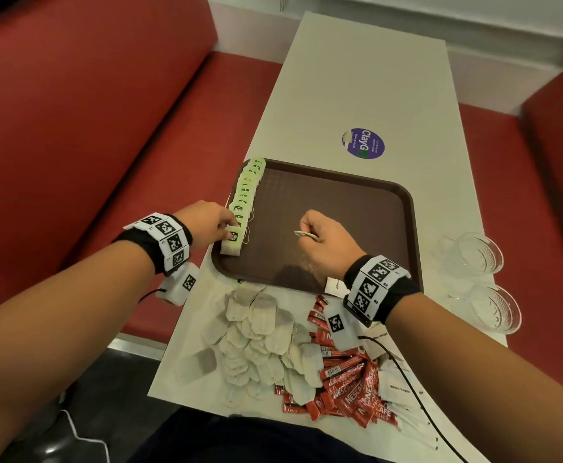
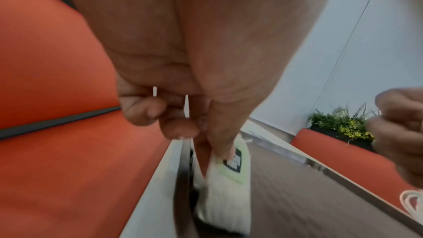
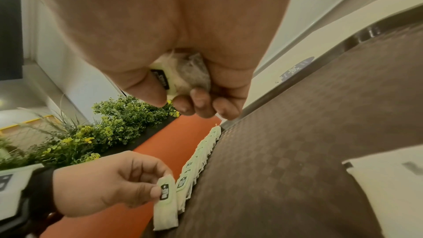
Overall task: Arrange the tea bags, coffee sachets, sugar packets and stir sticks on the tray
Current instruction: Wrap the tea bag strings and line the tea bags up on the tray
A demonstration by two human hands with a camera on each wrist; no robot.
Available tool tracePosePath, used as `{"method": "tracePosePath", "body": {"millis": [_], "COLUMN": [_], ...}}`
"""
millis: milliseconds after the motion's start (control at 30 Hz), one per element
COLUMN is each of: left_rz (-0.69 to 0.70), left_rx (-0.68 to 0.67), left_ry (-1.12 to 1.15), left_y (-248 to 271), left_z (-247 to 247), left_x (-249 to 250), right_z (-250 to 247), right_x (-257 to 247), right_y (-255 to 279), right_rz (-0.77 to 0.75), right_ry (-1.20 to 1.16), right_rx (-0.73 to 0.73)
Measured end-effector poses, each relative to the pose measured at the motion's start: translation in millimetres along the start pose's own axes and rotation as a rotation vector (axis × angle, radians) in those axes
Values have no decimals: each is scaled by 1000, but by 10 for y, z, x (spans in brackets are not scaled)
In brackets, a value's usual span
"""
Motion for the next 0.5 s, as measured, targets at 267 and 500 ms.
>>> {"method": "tracePosePath", "body": {"millis": [267,500], "left_rz": [-28,68], "left_rx": [202,44], "left_ry": [50,-91], "left_y": [-71,-70], "left_z": [45,226], "left_x": [-8,93], "right_z": [53,77], "right_x": [85,133], "right_y": [0,15], "right_rz": [24,38], "right_ry": [-20,-29], "right_rx": [-6,-13]}}
Point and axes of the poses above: each hand's wrist, its own y-axis away from the middle knuckle, its own z-axis out of the palm, x = y × z, the point moved 5 cm from there along -y, towards the middle knuckle, and after that the axes turned 4 degrees about -y, right-handed, at the moved point
